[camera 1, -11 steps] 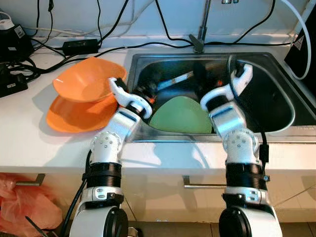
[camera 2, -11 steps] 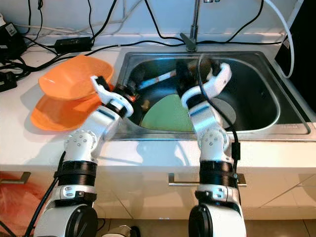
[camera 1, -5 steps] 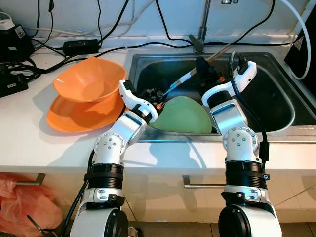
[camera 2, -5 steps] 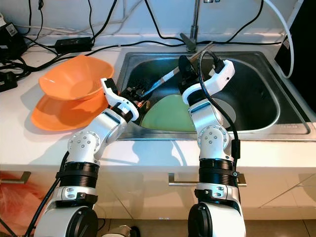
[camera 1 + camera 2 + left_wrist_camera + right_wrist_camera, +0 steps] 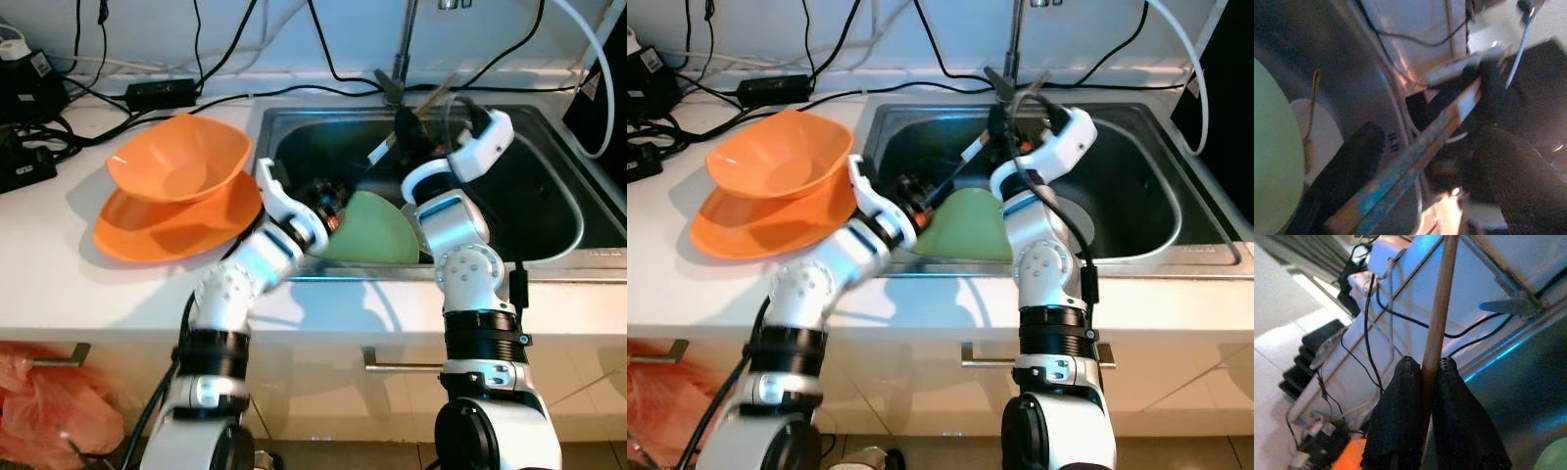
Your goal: Kitchen organization
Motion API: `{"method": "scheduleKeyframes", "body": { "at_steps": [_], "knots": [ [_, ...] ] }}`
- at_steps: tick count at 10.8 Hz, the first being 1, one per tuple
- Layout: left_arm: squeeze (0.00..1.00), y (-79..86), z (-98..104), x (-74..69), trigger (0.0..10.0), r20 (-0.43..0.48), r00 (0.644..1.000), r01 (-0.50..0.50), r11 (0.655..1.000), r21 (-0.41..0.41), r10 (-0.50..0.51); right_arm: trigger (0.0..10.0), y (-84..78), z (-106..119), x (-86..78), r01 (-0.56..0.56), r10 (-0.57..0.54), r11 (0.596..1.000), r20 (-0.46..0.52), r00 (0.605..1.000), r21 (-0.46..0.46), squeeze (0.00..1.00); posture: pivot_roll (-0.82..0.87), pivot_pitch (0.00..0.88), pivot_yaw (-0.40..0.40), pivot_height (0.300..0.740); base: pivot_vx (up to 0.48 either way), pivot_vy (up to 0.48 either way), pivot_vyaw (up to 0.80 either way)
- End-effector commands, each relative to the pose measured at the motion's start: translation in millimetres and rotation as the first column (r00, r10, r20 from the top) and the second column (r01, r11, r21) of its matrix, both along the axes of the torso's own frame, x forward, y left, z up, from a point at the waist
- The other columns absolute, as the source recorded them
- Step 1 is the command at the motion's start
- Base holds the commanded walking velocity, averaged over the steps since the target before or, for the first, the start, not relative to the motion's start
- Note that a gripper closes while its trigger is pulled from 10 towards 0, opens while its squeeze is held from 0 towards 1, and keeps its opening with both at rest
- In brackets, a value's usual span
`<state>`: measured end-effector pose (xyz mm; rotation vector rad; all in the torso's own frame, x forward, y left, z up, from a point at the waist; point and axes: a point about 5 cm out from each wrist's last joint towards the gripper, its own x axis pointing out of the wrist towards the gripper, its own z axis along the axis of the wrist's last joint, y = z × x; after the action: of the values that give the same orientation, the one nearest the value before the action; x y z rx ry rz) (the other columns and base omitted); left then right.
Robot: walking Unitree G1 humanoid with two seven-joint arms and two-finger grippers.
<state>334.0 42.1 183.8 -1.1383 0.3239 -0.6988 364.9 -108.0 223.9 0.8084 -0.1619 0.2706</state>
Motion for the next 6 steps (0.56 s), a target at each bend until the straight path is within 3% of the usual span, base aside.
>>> {"method": "scheduleKeyframes", "body": {
  "at_steps": [1, 4, 6],
  "knots": [
    [1.00, -7.0, 19.4, -6.0, 10.0, 0.123, 0.992, 0.035, 0.999, -0.004, -0.034, 0.0, -6.2, -10.7, 1.1, 0.048, -0.051, 0.996, -0.038, 0.998, -0.080, 0.00, 0.08, 0.046, 0.048, 0.740, 0.000, 0.000, 0.00],
    [1.00, -5.4, 23.8, -9.6, 10.0, 0.282, 0.958, -0.020, 0.977, 0.212, -0.042, 0.0, -14.3, -17.1, 2.9, 0.111, -0.119, 0.984, -0.051, 0.992, -0.139, 0.00, 0.08, 0.048, 0.044, 0.740, 0.000, 0.000, 0.00],
    [1.00, 5.9, 22.4, -7.3, 10.0, 0.441, 0.897, -0.190, 0.891, 0.413, -0.013, 0.0, -23.1, -21.5, 4.6, 0.152, -0.165, 0.973, -0.063, 0.984, -0.177, 0.00, 0.08, 0.049, 0.044, 0.740, 0.000, 0.000, 0.00]
  ]
}}
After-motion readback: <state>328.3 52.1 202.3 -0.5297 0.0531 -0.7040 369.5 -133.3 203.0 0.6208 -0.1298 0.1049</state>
